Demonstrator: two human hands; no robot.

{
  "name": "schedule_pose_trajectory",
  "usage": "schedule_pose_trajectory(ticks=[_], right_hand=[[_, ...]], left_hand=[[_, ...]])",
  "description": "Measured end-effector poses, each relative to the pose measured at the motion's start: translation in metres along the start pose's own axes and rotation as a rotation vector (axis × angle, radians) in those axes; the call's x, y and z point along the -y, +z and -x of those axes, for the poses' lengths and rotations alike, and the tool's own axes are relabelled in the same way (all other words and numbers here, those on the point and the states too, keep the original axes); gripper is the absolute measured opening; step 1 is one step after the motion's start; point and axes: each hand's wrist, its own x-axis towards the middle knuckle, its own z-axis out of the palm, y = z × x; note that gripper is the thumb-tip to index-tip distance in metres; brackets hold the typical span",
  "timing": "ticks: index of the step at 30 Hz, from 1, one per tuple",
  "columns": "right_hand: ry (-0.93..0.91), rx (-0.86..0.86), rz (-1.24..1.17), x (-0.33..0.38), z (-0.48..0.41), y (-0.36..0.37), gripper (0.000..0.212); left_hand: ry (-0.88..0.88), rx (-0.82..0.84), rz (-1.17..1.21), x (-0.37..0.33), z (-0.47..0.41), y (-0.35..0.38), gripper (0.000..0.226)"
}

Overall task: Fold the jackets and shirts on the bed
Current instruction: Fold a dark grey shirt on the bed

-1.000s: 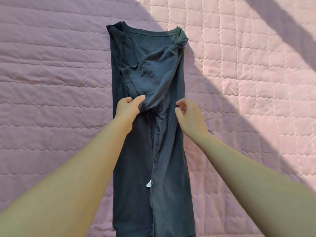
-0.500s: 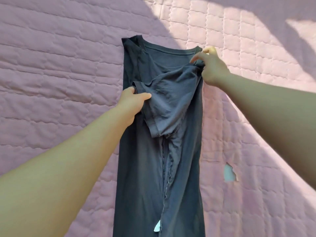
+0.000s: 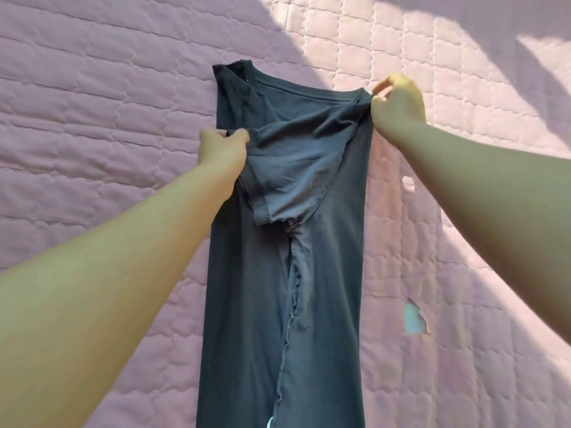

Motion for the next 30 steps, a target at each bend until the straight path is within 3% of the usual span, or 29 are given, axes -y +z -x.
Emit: schedule_pose_trajectory(ticks=[2, 4, 6, 8, 10, 11, 13, 14, 15, 17, 19, 21, 23, 25, 30], right_hand=[[-0.106, 0.066, -0.071, 0.006, 0.006, 0.006, 0.017], [-0.180, 0.272, -0.155, 0.010, 0.011, 0.015, 0.014], [-0.139, 0.367, -0.190, 0.009, 0.011, 0.022, 0.029], [-0.079, 0.289, -0.188, 0.008, 0.014, 0.025, 0.045], [-0.130, 0.155, -0.204, 0.010, 0.033, 0.025, 0.049], [-0.206, 0.089, -0.240, 0.010, 0.051, 0.026, 0.048], [-0.340, 0.015, -0.283, 0.006, 0.096, 0.031, 0.048], [-0.361, 0.031, -0.259, -0.001, 0.123, 0.034, 0.049], [-0.375, 0.073, -0.192, -0.010, 0.151, 0.038, 0.052], [-0.444, 0.215, 0.031, -0.033, 0.211, 0.043, 0.057], [-0.580, 0.333, 0.239, -0.058, 0.270, 0.046, 0.060], [-0.652, 0.416, 0.312, -0.082, 0.317, 0.043, 0.059], [-0.717, 0.483, 0.360, -0.103, 0.351, 0.034, 0.058], [-0.778, 0.535, 0.400, -0.121, 0.375, 0.021, 0.061], [-0.902, 0.708, 0.423, -0.157, 0.409, -0.010, 0.062]], left_hand=[[0.029, 0.028, -0.032, 0.002, -0.002, -0.002, 0.041], [0.112, 0.024, -0.071, 0.000, -0.007, -0.005, 0.034], [0.173, 0.009, -0.147, -0.007, -0.013, -0.010, 0.029], [0.281, -0.095, -0.333, -0.014, -0.013, -0.013, 0.029], [0.588, -0.186, -0.531, -0.015, 0.002, -0.015, 0.036], [0.806, -0.147, -0.589, -0.013, 0.017, -0.014, 0.040], [1.197, 0.093, -0.784, 0.005, 0.040, -0.012, 0.050], [1.313, 0.226, -1.002, 0.020, 0.048, -0.013, 0.055], [1.328, 0.330, -1.245, 0.035, 0.051, -0.017, 0.059], [1.088, 0.379, -1.534, 0.058, 0.047, -0.029, 0.064], [0.880, 0.286, -1.480, 0.066, 0.052, -0.043, 0.068], [0.990, 0.255, -1.343, 0.072, 0.075, -0.051, 0.070], [1.219, 0.439, -1.343, 0.098, 0.107, -0.061, 0.072], [1.336, 0.689, -1.421, 0.135, 0.144, -0.081, 0.074], [1.171, 0.878, -1.550, 0.188, 0.205, -0.123, 0.083]])
